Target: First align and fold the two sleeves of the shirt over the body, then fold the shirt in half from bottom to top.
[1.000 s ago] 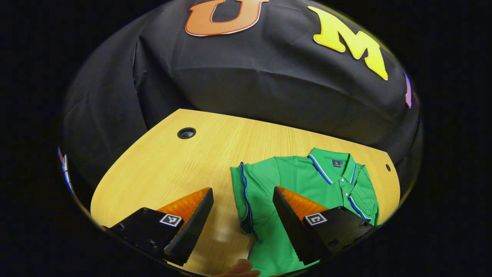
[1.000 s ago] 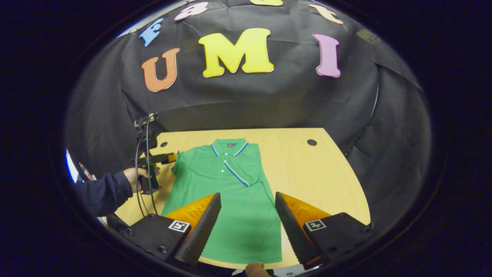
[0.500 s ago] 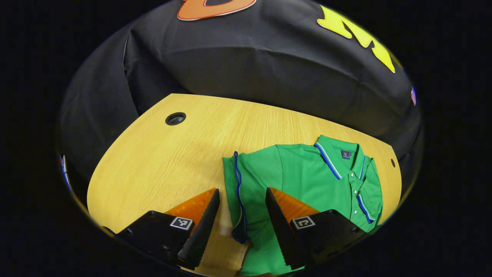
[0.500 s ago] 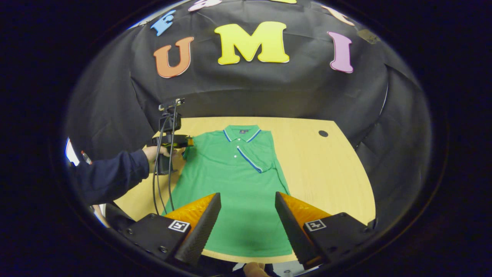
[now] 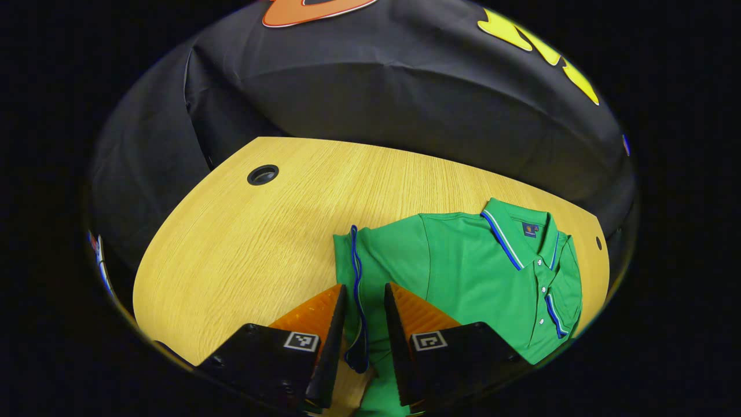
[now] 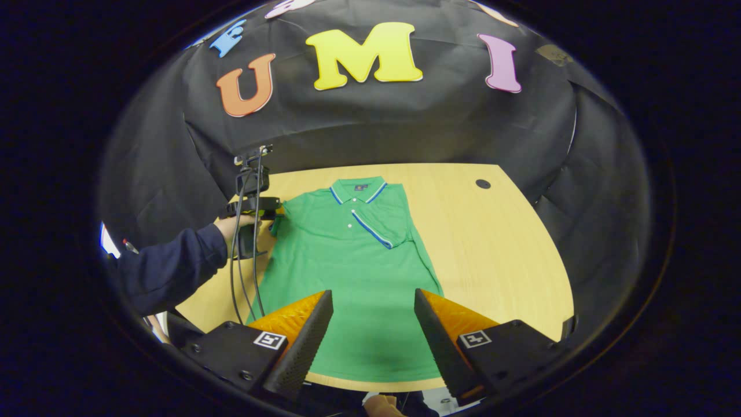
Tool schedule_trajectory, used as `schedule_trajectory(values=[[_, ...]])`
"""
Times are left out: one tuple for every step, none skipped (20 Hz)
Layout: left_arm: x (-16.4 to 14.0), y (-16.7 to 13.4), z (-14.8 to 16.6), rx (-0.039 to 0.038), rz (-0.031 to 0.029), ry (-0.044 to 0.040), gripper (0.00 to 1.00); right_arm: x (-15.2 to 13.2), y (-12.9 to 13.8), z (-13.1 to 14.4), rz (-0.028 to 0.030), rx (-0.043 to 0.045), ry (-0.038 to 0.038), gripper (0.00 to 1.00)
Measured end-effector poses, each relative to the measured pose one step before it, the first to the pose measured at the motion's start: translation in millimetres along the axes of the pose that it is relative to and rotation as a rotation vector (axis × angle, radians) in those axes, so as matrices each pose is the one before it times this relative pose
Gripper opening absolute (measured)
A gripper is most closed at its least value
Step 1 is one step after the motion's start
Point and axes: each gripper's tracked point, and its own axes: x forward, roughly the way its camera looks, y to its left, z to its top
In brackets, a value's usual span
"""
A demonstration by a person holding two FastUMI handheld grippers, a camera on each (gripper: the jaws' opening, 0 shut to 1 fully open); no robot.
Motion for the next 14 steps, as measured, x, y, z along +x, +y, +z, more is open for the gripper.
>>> schedule_trajectory(values=[[0.29,0.05,-0.76,-0.00011,0.00372,0.00007,0.41,1.13,-0.07,0.76,0.00087,0.00561,-0.00094,0.9],[0.31,2.66,2.54,0.0034,0.01197,-0.00959,0.3,0.74,-0.24,1.46,0.00405,0.0094,-0.00553,0.94],[2.17,0.17,1.39,0.00183,0.00187,-0.01038,0.35,-1.3,-2.86,-0.16,-0.0015,0.00847,-0.00624,0.92],[0.59,-0.69,-0.2,0.00182,0.00105,0.00287,0.34,-0.76,-2.38,1.23,-0.00003,0.00698,-0.00782,0.92],[1.12,0.26,-1.63,0.00372,-0.00191,0.00471,0.32,-0.13,-2.38,0.9,-0.00246,0.00664,-0.00666,0.92],[1.24,0.0,-1.5,0.00098,-0.00395,0.00669,0.3,0.0,-3.34,-0.66,-0.0045,0.00633,-0.00096,0.93],[0.51,0.44,-0.89,0.00271,-0.00316,0.0074,0.29,-0.71,-3.44,-0.17,-0.00513,0.00864,-0.0009,0.92],[0.2,0.53,-1.38,0.0011,-0.00147,0.00503,0.25,-0.96,-2.72,0.14,-0.00423,0.00839,0.00036,0.92],[0.73,1.32,-1.04,-0.00036,0.00861,0.00654,0.23,-1.78,-5.86,5.62,-0.01957,0.00987,-0.0248,0.92],[-0.91,-0.26,-0.63,-0.00288,-0.00066,0.00738,0.1,-1.3,-3.89,8.03,-0.0118,0.00713,-0.03081,0.93],[-0.02,-1.08,0.02,-0.00014,-0.00409,0.00494,0.07,-3.1,-4.79,5.36,-0.01233,0.00257,-0.01889,0.93],[0.27,0.46,0.27,0.00631,-0.00134,0.00297,0.06,-1.12,-3.21,1.68,-0.00074,0.00022,-0.00761,0.9],[-0.02,0.71,-0.15,0.00831,-0.00138,0.00243,0.05,-0.8,-1.22,-1.02,-0.00095,-0.00075,0.00097,0.9],[-0.67,-0.19,0.46,0.01081,-0.00229,0.00298,0.05,-0.18,-2.64,0.82,-0.00444,0.00194,-0.00212,0.9]])
